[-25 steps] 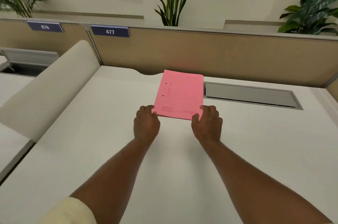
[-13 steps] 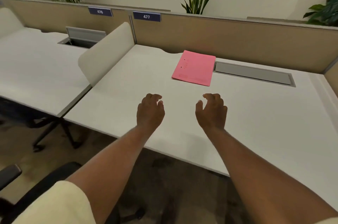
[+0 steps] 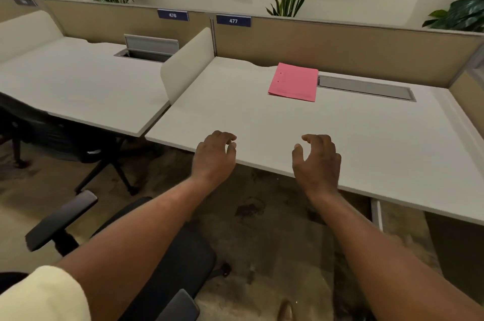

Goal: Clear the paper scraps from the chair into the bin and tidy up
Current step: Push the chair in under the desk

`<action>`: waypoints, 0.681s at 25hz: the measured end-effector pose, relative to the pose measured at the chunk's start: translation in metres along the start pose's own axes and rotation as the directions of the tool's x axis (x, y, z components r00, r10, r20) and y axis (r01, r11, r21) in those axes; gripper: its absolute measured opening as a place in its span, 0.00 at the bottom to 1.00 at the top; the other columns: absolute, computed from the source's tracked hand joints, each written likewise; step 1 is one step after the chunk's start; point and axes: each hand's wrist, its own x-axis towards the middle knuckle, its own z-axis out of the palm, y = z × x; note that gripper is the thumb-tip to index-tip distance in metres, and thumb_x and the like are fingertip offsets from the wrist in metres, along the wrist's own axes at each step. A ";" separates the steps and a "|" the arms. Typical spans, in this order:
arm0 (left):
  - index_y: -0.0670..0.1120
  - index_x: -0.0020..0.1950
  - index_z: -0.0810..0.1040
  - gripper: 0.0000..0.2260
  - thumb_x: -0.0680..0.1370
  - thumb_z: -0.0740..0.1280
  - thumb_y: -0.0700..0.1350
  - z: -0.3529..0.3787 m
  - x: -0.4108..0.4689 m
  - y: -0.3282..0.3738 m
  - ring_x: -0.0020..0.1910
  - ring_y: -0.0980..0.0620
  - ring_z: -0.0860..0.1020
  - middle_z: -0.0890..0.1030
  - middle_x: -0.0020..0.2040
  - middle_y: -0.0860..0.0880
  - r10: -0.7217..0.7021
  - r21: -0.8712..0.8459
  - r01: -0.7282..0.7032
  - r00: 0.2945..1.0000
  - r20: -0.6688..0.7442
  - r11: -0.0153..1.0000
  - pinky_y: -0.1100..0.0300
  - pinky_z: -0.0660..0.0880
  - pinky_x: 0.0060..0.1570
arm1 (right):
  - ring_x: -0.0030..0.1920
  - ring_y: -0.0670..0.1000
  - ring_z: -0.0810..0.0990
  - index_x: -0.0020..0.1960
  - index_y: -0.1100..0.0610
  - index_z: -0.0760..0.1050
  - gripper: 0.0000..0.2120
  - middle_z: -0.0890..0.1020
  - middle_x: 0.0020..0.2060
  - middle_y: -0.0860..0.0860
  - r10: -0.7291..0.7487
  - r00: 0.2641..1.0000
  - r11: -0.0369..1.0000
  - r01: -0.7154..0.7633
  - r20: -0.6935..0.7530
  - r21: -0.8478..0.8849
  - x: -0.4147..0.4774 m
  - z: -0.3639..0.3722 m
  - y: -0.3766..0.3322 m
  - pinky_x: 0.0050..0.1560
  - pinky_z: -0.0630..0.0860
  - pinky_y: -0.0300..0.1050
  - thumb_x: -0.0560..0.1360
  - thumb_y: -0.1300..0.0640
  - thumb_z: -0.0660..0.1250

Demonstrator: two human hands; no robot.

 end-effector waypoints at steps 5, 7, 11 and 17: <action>0.50 0.60 0.77 0.10 0.81 0.61 0.49 -0.080 -0.088 -0.058 0.54 0.51 0.77 0.80 0.56 0.51 0.101 0.062 -0.103 0.994 0.034 0.993 0.52 0.72 0.58 | 0.57 0.48 0.74 0.59 0.50 0.74 0.15 0.77 0.56 0.48 0.004 1.000 1.000 -0.004 0.012 -0.005 -0.124 -0.019 -0.069 0.55 0.65 0.46 0.76 0.44 0.61; 0.50 0.61 0.78 0.11 0.81 0.61 0.49 -0.107 -0.118 -0.082 0.55 0.52 0.77 0.79 0.56 0.52 0.094 0.077 -0.097 0.995 0.044 0.992 0.52 0.72 0.59 | 0.55 0.47 0.73 0.58 0.49 0.74 0.15 0.76 0.55 0.47 0.011 1.000 1.000 -0.010 0.029 -0.018 -0.168 -0.022 -0.094 0.54 0.65 0.45 0.76 0.44 0.61; 0.51 0.61 0.78 0.11 0.81 0.62 0.49 -0.158 -0.176 -0.124 0.55 0.53 0.77 0.80 0.56 0.53 0.078 0.101 -0.082 0.996 0.039 0.991 0.51 0.72 0.60 | 0.55 0.47 0.74 0.60 0.50 0.75 0.14 0.76 0.55 0.47 -0.012 0.996 1.000 0.014 0.088 -0.024 -0.245 -0.029 -0.142 0.55 0.70 0.48 0.77 0.45 0.63; 0.51 0.60 0.78 0.10 0.81 0.62 0.49 -0.213 -0.252 -0.166 0.55 0.51 0.77 0.80 0.55 0.52 0.099 0.144 -0.104 0.994 0.038 0.984 0.50 0.73 0.58 | 0.54 0.46 0.73 0.59 0.51 0.76 0.14 0.75 0.53 0.46 -0.070 0.995 0.996 0.065 0.077 0.062 -0.337 -0.024 -0.219 0.52 0.66 0.46 0.77 0.46 0.63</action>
